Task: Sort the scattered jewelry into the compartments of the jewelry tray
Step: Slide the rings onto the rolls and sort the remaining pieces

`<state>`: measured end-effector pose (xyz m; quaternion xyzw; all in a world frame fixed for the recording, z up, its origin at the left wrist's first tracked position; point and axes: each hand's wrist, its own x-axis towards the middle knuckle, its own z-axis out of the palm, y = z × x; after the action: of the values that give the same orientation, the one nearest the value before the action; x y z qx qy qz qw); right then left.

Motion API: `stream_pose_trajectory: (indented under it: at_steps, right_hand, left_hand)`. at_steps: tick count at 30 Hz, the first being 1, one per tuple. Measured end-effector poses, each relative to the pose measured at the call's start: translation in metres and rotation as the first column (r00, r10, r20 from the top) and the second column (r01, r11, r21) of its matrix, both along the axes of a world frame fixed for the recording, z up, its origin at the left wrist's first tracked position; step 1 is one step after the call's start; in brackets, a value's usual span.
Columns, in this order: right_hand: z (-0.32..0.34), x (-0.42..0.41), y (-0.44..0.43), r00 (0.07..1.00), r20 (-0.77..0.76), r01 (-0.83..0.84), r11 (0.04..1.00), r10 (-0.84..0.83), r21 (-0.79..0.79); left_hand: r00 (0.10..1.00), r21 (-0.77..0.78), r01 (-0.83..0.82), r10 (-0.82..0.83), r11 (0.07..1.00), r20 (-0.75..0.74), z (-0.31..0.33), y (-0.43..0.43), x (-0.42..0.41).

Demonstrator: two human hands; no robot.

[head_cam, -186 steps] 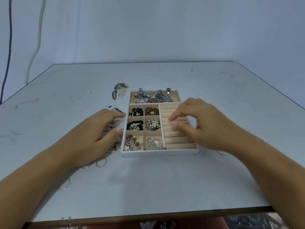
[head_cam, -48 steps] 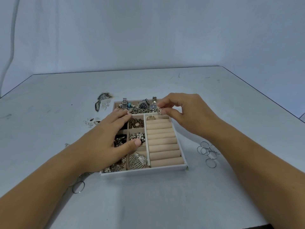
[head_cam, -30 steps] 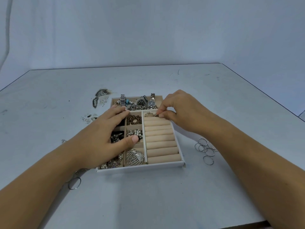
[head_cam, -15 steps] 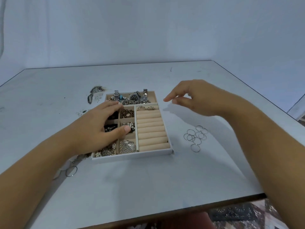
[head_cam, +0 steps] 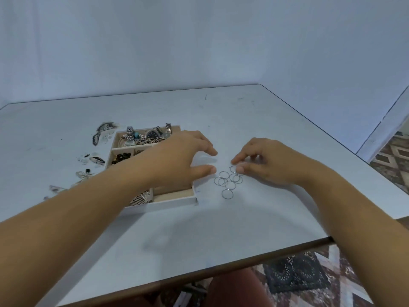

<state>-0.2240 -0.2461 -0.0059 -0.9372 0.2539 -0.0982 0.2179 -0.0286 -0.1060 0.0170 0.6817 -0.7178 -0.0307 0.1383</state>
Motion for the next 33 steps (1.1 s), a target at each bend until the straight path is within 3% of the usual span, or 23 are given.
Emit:
stream_pose_trajectory:
  at_steps: [8, 19, 28, 33]
  right_hand:
    - [-0.004, -0.010, 0.000, 0.995, 0.072, 0.060, 0.997, -0.064, 0.055]
    - [0.002, 0.008, 0.000, 0.987, -0.097, 0.145, 0.970, -0.128, 0.197]
    - [-0.004, 0.003, 0.005, 0.993, -0.018, 0.120, 0.984, -0.118, 0.134]
    - [0.000, 0.007, 0.004, 0.990, -0.070, 0.129, 0.985, -0.122, 0.117]
  left_hand:
    - [1.000, 0.061, -0.024, 0.023, 0.998, 0.017, -0.009, -0.039, -0.016]
    - [0.999, 0.211, -0.035, 0.038, 0.977, -0.012, -0.005, -0.051, -0.015]
    - [0.999, 0.201, -0.028, 0.036, 0.979, -0.034, -0.006, -0.051, -0.018]
    - [0.999, 0.197, -0.027, 0.035, 0.980, -0.037, -0.007, -0.052, -0.018]
